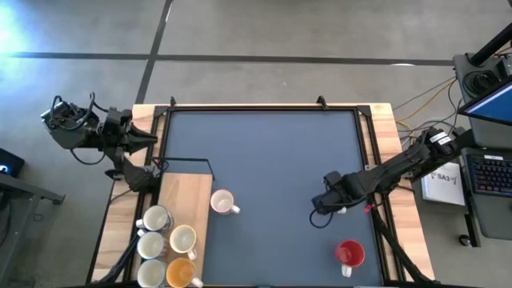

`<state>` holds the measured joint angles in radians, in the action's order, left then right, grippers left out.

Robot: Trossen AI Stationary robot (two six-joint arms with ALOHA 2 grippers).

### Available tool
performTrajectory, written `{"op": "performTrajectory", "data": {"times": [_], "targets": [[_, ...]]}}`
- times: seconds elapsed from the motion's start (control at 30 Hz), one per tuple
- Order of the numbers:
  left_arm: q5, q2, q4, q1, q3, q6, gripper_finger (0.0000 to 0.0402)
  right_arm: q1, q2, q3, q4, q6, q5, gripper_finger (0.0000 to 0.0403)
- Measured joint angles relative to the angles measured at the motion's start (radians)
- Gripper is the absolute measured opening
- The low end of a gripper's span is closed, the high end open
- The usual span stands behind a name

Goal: Place coffee mugs
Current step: Move the patterned blue mug to the center of the table

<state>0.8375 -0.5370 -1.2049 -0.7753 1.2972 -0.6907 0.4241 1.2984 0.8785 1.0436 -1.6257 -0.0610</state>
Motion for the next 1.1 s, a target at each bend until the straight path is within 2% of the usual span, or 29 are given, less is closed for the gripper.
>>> {"op": "performTrajectory", "data": {"times": [0.13,0.17,0.47,0.73,0.97,1.1], "targets": [[-0.001,0.000,0.000,0.000,0.000,0.000,0.0036,-0.003,0.008,0.000,-0.111,0.016,0.034,0.0024],[-0.001,0.000,0.000,0.000,0.000,0.000,0.0036,-0.003,0.014,0.007,-0.121,0.021,0.040,0.0021],[-0.001,0.003,-0.006,0.000,0.000,0.001,0.0036,-0.006,0.154,0.202,-0.115,0.085,0.046,0.0017],[-0.002,0.003,-0.030,0.000,0.000,0.001,0.0036,-0.006,0.387,0.469,-0.074,0.168,0.047,0.0015],[-0.005,0.007,-0.035,0.000,0.000,0.001,0.0036,-0.006,0.585,0.733,0.029,0.225,0.063,0.0015],[-0.053,0.013,-0.053,0.000,0.000,0.001,0.0036,-0.006,0.662,0.858,0.065,0.227,0.062,0.0015]]}}
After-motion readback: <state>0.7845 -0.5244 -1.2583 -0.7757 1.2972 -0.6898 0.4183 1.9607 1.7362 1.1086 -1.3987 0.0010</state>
